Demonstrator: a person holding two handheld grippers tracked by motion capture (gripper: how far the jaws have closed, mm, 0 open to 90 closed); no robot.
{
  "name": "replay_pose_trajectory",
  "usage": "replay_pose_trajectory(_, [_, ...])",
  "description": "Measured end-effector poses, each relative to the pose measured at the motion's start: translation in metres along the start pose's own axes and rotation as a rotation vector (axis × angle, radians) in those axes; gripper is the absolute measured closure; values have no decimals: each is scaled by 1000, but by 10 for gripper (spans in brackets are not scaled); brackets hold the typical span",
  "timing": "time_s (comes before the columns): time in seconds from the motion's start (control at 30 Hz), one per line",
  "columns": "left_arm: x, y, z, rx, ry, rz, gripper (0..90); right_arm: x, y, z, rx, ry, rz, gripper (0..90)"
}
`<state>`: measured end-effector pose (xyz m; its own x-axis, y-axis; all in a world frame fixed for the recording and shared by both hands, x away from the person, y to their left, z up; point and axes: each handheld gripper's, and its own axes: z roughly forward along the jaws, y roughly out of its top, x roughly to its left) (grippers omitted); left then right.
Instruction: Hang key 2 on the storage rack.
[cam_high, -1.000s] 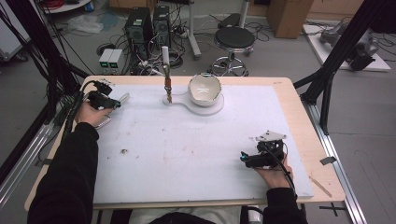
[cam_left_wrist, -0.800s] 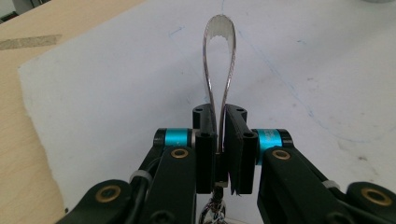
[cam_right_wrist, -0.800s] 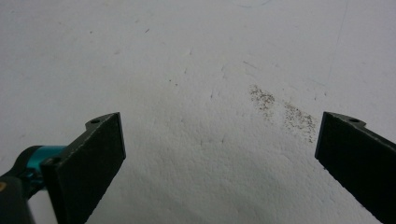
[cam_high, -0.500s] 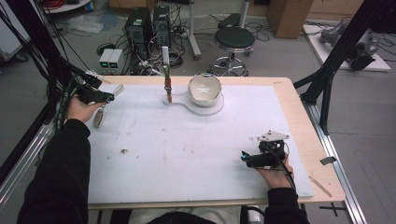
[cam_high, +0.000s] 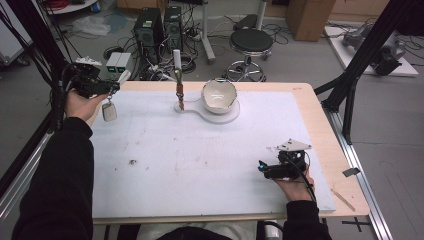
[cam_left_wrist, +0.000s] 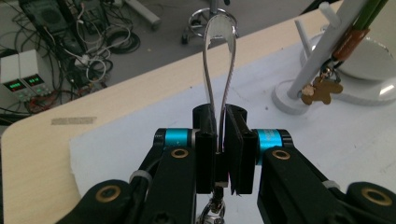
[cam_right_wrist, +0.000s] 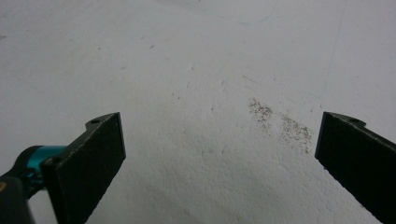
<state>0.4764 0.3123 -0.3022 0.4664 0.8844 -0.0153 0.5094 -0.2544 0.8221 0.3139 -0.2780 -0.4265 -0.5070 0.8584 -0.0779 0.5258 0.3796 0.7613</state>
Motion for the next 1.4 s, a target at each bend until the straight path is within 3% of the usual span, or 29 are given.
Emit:
replay_pose_trajectory(0.17, [-2, 3, -1, -75, 1, -56, 825, 2, 0, 1, 3, 3, -9, 7])
replay_pose_trajectory(0.4, [-10, 8, 5, -177, 4, -71, 825, 2, 0, 0, -6, 5, -2, 7])
replay_pose_trajectory(0.53, [-15, 14, 12, -154, 1, -64, 825, 2, 0, -1, -5, 6, -3, 7])
replay_pose_trajectory(0.7, [-22, 29, 19, -182, -14, -32, 825, 2, 0, -1, -7, 8, -3, 7])
replay_pose_trajectory(0.87, [-29, 38, 28, -159, -11, -4, 824, 1, 0, -1, -5, 5, -3, 7])
replay_pose_trajectory(1.4, [-51, 69, 62, -183, -39, 39, 825, 1, -1, -1, -9, 2, -1, 7])
